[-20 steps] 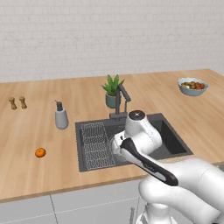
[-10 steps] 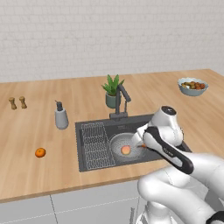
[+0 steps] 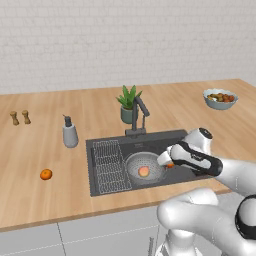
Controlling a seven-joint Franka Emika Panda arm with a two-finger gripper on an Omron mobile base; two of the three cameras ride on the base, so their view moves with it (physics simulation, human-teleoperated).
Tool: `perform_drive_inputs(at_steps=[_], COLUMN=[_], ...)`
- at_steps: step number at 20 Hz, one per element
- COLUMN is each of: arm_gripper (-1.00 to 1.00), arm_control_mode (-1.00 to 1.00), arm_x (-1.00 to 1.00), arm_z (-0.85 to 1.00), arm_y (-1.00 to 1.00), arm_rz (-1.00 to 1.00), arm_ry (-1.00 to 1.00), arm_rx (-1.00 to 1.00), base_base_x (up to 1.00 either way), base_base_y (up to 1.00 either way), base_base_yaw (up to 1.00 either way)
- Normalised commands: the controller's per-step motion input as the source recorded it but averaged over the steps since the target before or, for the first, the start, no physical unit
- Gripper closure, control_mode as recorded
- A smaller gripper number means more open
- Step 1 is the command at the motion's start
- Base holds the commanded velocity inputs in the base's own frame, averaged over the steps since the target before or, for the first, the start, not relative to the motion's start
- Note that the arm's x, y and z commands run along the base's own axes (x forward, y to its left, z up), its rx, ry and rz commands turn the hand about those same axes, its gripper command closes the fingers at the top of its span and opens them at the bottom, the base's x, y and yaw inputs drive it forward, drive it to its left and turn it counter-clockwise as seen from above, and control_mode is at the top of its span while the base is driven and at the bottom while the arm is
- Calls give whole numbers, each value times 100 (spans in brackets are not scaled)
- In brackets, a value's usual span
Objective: Put the colander in the sink, put the tangerine, tangerine, peach in the colander, and turn on the sink faucet and pour water over the colander.
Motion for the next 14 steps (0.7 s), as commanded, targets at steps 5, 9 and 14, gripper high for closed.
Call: perform_drive_inputs(at_steps=[5, 9, 14], arm_gripper=[100, 100, 100], arm_control_mode=[-100, -100, -100], arm_x=[58, 35, 33], arm_z=[-9, -23, -28], arm_y=[0, 3, 1], arm_rz=[0, 1, 1], arm_ry=[7, 5, 8], arm_rx=[7, 0, 0], base_base_x=[0, 0, 0], base_base_y=[0, 0, 0], base_base_yaw=[0, 0, 0])
